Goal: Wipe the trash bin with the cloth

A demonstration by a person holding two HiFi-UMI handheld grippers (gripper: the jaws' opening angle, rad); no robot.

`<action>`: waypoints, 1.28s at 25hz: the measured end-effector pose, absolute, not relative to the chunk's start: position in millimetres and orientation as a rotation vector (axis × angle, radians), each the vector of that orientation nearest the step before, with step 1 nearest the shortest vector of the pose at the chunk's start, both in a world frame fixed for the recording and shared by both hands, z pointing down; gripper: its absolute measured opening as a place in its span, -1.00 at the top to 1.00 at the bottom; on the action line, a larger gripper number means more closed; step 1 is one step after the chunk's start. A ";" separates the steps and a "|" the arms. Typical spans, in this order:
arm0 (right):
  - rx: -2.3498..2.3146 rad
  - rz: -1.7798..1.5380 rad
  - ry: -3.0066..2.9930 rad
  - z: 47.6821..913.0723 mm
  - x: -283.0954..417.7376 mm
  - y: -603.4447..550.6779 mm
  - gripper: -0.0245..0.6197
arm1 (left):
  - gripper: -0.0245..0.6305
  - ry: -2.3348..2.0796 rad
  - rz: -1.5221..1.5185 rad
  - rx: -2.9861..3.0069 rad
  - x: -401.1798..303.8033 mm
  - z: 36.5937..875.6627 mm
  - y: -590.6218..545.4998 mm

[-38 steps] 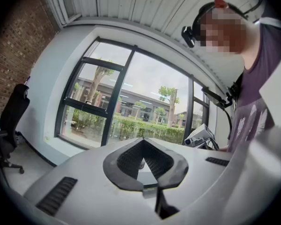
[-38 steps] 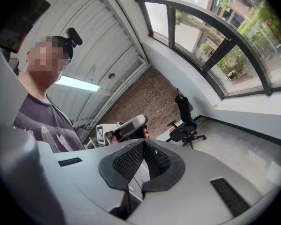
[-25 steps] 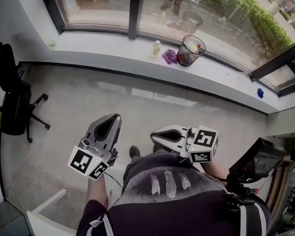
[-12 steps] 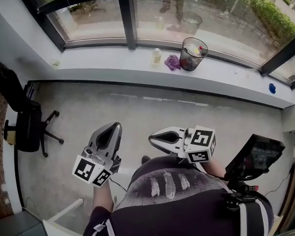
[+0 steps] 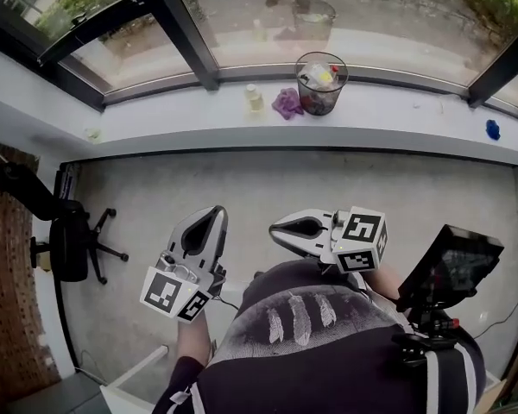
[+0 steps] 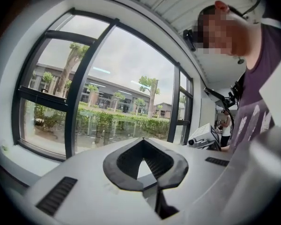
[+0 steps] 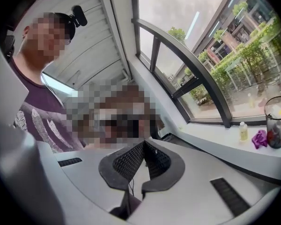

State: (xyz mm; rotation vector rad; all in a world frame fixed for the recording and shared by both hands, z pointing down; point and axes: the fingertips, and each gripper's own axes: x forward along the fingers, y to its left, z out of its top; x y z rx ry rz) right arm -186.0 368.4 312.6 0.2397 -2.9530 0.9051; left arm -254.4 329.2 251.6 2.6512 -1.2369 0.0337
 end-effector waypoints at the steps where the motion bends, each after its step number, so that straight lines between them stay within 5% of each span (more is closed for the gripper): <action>1: 0.253 0.905 -2.950 315.4 -171.9 363.8 0.92 | 0.94 -1.217 0.042 2.658 -239.2 253.1 323.2; 10: 0.537 0.967 -2.989 326.1 -56.5 316.6 0.92 | 0.94 -1.059 0.126 2.794 -132.0 250.5 275.8; 20: 0.737 0.973 -2.953 341.5 -7.3 289.5 0.92 | 0.94 -0.830 0.094 2.848 -67.3 259.0 223.8; 32: 0.798 0.847 -2.816 350.8 -38.2 192.1 0.92 | 0.94 -0.729 -0.074 2.802 -106.5 266.8 127.9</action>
